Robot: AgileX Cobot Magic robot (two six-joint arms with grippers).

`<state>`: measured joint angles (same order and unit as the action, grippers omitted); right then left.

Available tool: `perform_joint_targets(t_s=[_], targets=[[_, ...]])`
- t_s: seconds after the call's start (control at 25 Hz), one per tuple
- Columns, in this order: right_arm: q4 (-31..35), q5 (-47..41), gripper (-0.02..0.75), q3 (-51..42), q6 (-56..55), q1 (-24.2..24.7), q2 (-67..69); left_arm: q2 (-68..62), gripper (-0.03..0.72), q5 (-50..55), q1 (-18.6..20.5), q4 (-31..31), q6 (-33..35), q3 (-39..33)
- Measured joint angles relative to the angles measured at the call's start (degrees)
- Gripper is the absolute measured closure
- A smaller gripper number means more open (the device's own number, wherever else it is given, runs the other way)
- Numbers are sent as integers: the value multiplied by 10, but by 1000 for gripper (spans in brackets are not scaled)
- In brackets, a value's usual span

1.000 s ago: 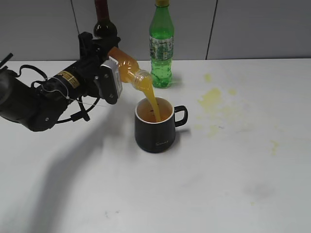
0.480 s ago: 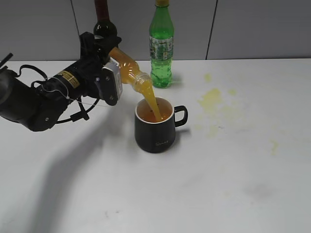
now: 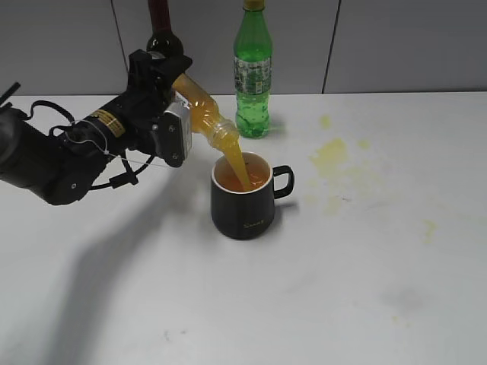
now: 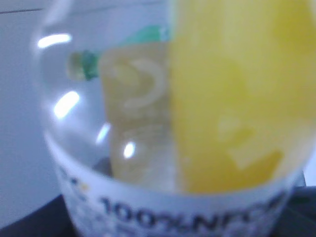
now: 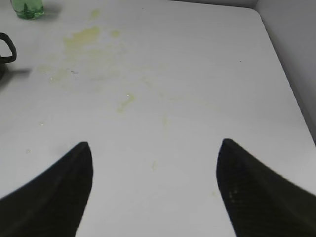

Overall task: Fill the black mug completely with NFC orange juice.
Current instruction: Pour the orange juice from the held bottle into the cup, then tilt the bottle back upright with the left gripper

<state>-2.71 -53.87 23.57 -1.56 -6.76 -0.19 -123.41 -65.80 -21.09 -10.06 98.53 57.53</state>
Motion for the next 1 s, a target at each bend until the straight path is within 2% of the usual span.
perform_joint_targets(t_s=[0.32,0.8,1.0], targets=[[0,0,146,0,0,0,0,0,222,-4,0,-1,26,2],[0,0,146,0,0,0,0,0,222,-25,0,-18,118,3],[0,0,146,0,0,0,0,1,222,-30,0,-19,124,3]])
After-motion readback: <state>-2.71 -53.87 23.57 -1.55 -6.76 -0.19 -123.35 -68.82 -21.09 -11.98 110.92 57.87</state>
